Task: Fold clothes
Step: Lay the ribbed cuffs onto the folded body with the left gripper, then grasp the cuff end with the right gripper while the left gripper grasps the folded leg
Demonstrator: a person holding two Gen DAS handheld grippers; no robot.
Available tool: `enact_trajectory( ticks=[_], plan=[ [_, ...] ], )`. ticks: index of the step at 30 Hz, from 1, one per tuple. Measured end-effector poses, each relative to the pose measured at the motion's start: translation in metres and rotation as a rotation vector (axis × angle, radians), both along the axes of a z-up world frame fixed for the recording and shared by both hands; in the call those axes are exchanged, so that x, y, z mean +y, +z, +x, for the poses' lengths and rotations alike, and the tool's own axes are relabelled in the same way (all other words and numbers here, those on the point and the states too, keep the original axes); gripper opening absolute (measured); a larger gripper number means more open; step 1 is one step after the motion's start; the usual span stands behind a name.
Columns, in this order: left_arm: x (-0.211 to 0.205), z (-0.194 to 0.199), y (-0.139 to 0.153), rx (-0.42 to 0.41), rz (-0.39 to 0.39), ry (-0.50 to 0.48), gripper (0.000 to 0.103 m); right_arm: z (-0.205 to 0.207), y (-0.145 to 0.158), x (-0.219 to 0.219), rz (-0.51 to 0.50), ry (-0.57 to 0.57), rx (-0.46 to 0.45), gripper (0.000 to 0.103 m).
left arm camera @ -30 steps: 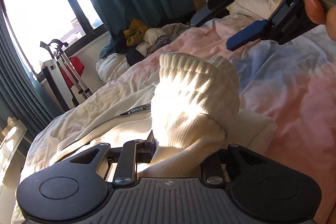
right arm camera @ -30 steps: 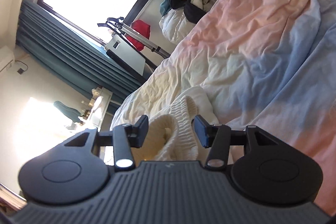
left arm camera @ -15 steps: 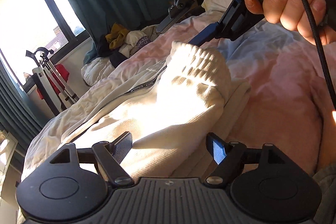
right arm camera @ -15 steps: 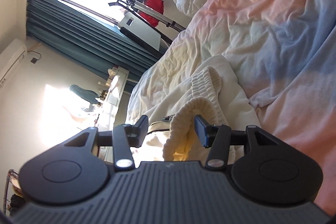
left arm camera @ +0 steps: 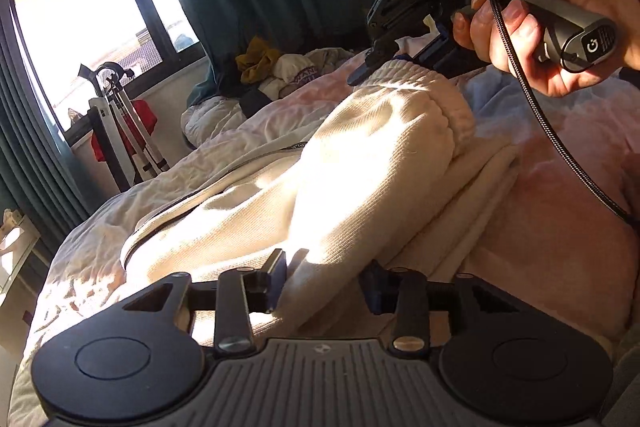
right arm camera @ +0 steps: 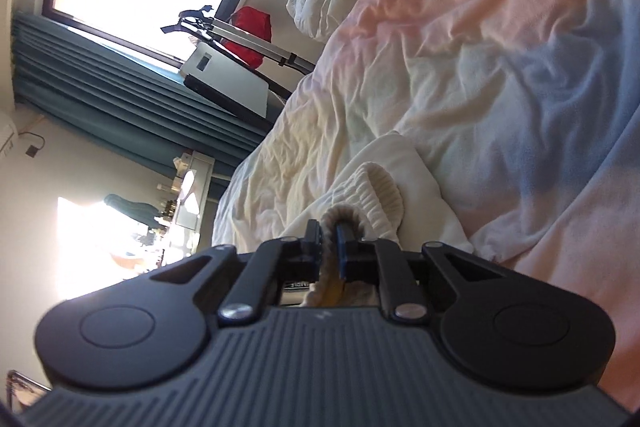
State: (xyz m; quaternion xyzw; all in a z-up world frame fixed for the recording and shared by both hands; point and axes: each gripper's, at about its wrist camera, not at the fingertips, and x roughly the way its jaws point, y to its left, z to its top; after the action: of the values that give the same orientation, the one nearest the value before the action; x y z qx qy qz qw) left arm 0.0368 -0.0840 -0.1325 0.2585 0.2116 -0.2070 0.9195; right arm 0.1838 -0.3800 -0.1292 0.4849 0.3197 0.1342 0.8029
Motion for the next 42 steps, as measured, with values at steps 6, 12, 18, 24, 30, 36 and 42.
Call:
enact_trajectory(
  ticks=[6, 12, 18, 24, 30, 36, 42],
  plan=[
    [0.006, 0.001, 0.016, -0.074, -0.107, 0.000, 0.018, 0.006, 0.045, 0.004, 0.087, 0.072, -0.206, 0.010],
    [-0.001, 0.007, 0.016, -0.095, -0.151, -0.006, 0.019, 0.002, 0.071, -0.001, 0.029, 0.058, -0.350, 0.009],
    [-0.013, 0.025, -0.003, -0.014, -0.085, -0.042, 0.021, 0.026, -0.002, -0.019, -0.125, -0.033, -0.048, 0.009],
    [-0.006, 0.028, 0.004, 0.037, -0.133, -0.072, 0.042, 0.017, -0.021, -0.018, -0.135, -0.047, -0.018, 0.012],
    [0.016, 0.022, 0.028, 0.065, -0.249, -0.074, 0.066, -0.022, 0.016, 0.001, -0.290, -0.038, -0.090, 0.014],
    [0.063, 0.024, 0.060, 0.109, -0.472, 0.045, 0.081, -0.068, 0.039, 0.018, -0.403, -0.031, -0.135, 0.069],
    [0.124, 0.043, 0.069, 0.190, -0.625, 0.289, 0.092, -0.087, 0.032, 0.027, -0.482, -0.065, -0.066, 0.082]
  ],
)
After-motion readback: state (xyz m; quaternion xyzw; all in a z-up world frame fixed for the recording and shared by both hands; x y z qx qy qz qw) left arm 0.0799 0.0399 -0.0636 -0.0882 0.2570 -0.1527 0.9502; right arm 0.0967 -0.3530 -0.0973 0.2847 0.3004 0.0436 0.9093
